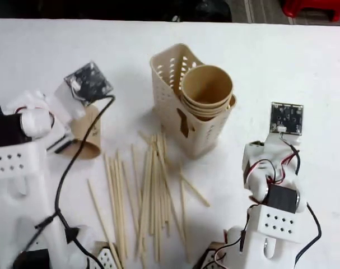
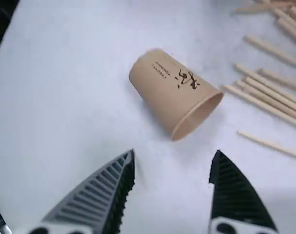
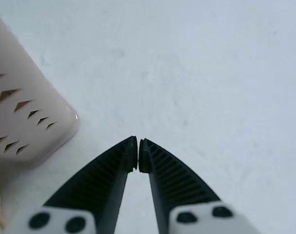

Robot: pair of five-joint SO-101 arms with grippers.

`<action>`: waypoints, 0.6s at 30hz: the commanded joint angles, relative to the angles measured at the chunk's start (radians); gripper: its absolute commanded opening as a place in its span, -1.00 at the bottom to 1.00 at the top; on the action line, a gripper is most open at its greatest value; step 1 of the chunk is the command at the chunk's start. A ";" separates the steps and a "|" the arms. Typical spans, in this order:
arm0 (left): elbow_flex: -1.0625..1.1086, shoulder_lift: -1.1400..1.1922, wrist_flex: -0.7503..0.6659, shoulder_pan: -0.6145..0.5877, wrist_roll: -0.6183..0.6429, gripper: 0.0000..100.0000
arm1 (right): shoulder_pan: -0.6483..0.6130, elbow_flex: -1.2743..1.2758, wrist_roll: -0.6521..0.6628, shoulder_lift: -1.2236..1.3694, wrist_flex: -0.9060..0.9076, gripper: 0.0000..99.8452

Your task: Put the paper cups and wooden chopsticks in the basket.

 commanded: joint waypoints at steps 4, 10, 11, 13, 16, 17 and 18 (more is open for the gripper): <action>0.348 -0.036 -0.330 -0.099 -0.133 -0.49 | -0.010 -0.008 0.000 -0.016 -0.018 -0.96; 0.582 -0.107 -0.523 -0.094 -0.150 -0.49 | -0.007 -0.008 0.000 -0.016 -0.018 -0.96; 0.618 -0.113 -0.562 -0.094 -0.149 -0.49 | -0.007 -0.008 0.000 -0.016 -0.018 -0.96; 0.697 -0.120 -0.655 -0.094 -0.144 -0.50 | -0.007 -0.008 0.000 -0.016 -0.018 -0.96; 0.816 -0.125 -0.807 -0.096 -0.141 -0.50 | -0.008 -0.008 0.000 -0.016 -0.018 -0.96; 0.850 -0.125 -0.850 -0.096 -0.135 -0.50 | -0.008 -0.008 0.000 -0.016 -0.018 -0.96; 0.876 -0.125 -0.888 -0.094 -0.112 -0.52 | -0.008 -0.008 0.000 -0.016 -0.018 -0.96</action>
